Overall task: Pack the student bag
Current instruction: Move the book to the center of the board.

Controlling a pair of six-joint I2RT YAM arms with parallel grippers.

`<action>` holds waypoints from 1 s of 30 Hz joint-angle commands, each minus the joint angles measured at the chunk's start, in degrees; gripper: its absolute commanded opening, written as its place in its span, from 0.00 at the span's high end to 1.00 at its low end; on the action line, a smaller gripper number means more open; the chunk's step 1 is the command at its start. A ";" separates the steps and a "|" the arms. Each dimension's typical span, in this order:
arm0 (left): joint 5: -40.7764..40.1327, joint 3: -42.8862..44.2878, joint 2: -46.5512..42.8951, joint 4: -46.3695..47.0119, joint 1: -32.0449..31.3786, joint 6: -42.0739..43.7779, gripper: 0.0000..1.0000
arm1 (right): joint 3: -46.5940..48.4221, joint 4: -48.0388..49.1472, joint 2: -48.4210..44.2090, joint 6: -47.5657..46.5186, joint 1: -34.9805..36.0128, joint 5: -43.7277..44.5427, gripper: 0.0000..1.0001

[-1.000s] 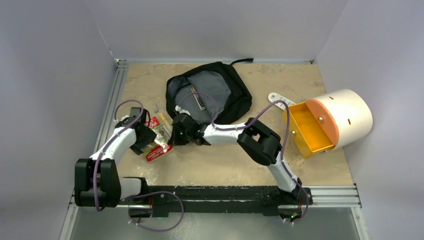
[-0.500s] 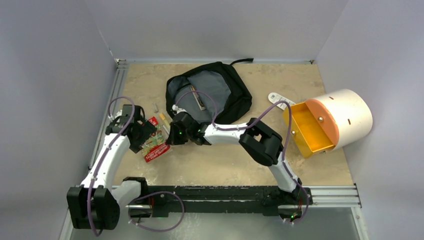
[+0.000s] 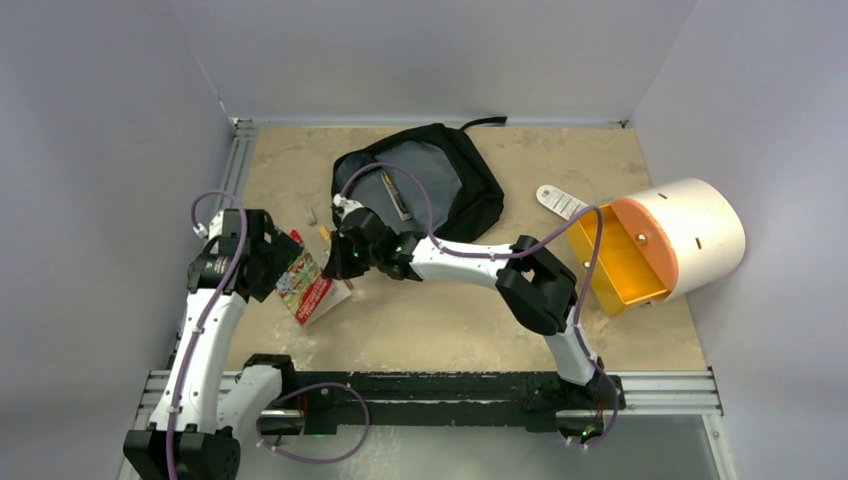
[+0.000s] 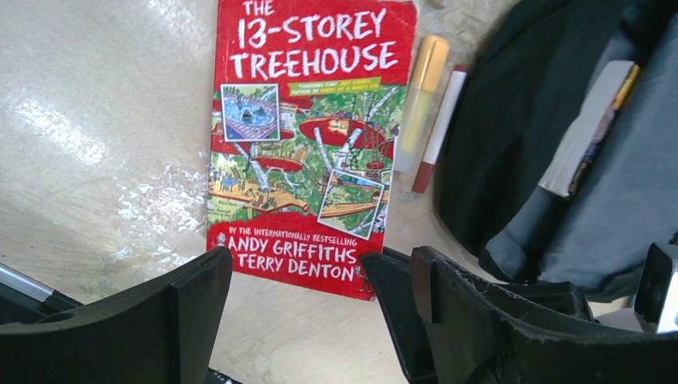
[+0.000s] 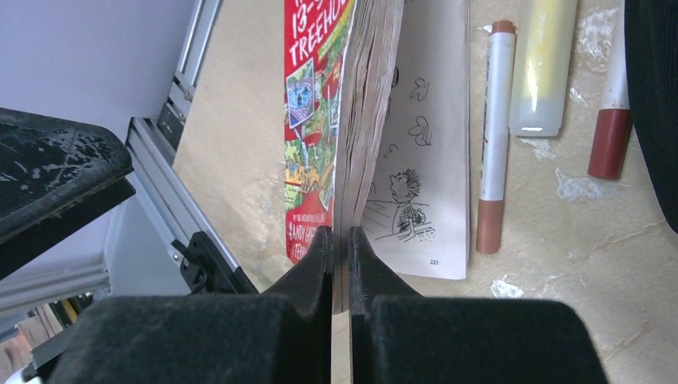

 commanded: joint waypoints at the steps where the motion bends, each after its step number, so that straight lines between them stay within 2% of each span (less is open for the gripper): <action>1: -1.70 3.10 -1.97 -1.45 -0.10 -0.45 0.18 | 4.72 0.20 -5.53 -1.32 0.42 -1.24 1.00; 6: -2.06 1.07 -1.94 -1.97 -0.12 -1.08 0.18 | 6.77 -2.32 -6.41 -2.05 0.41 -1.31 1.00; 10: -1.17 -0.08 -1.74 -1.97 -0.14 -1.98 0.18 | 4.97 -3.48 -8.57 -2.52 0.28 -0.27 1.00; 19: 4.12 -1.04 -4.17 -0.05 -0.15 -1.54 0.18 | -2.53 -3.31 -16.65 -1.51 -1.97 0.45 1.00; 30: 14.24 -6.44 -7.31 4.53 -0.12 0.27 0.18 | -14.17 -2.02 -24.98 -1.47 -8.47 -0.87 1.00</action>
